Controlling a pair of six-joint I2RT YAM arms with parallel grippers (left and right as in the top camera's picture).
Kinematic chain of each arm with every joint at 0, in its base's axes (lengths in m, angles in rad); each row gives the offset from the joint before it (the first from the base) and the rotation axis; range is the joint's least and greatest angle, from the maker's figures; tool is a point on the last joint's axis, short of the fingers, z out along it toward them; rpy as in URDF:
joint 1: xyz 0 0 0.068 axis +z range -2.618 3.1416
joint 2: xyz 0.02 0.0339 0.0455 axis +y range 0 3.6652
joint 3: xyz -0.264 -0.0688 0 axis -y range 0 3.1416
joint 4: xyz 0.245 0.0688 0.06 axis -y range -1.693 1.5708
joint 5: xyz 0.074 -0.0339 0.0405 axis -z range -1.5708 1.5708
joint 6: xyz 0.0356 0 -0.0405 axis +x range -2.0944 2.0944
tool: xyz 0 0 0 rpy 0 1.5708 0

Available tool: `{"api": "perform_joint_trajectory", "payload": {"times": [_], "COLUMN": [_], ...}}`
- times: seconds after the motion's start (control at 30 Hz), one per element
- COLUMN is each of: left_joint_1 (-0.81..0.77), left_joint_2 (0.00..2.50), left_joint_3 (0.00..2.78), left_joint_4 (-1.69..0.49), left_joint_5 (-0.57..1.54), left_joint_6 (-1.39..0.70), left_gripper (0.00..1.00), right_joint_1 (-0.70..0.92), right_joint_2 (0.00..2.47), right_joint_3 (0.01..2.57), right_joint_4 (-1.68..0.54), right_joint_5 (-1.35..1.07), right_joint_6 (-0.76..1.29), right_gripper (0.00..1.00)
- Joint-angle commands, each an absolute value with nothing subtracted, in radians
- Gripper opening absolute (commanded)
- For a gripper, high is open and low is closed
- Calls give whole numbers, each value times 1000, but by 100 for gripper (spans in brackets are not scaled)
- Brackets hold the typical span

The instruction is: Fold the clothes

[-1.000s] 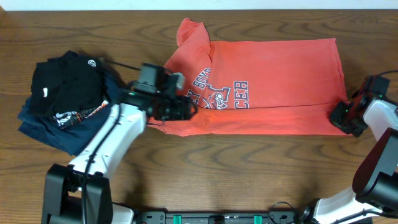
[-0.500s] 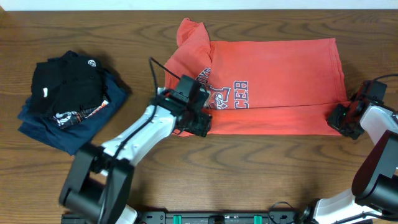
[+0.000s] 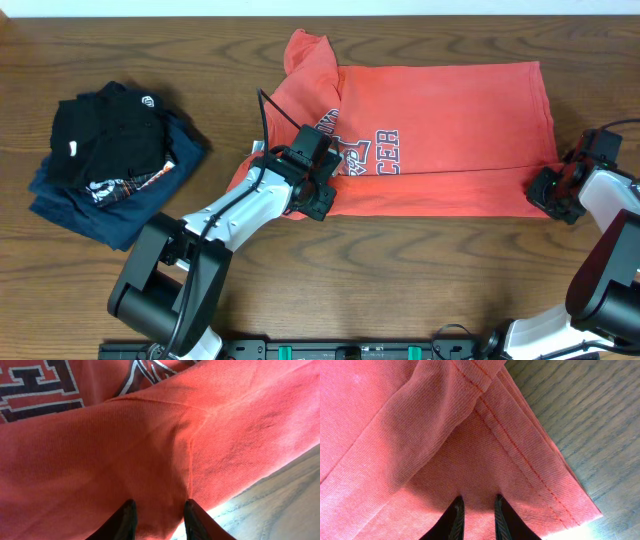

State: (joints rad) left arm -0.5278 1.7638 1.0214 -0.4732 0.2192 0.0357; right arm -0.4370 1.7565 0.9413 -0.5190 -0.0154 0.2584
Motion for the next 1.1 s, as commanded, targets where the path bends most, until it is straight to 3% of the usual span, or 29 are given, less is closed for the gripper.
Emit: {"api": "perform_joint_trajectory", "payload": {"times": [0.0,0.2,0.37,0.47,0.6,1.07], "left_joint_1": [-534,-561,-573,-573,-573,-572], "left_joint_2": [1784,1789,1791,1791,1791,1741], "left_joint_3": [1023,1023,1023,1023,1023,1149], "left_joint_4": [-477,-468,-461,-454,-449,-395], "left_joint_5": [197,196,164,160,111,43], "left_joint_6": [55,56,56,56,56,56], "left_gripper": [38,47,46,33,6,6], "right_joint_1": [-432,-432,-432,-432,-432,-432], "right_joint_2": [1778,1778,1778,1778,1778,1778], "right_joint_3": [913,913,913,913,913,913], "right_joint_4": [-519,-519,-519,-519,-519,-518], "right_joint_5": [-4,-4,-4,-4,-4,-4], "right_joint_6": [257,257,257,257,258,270], "right_gripper": [21,21,21,21,21,20]}}
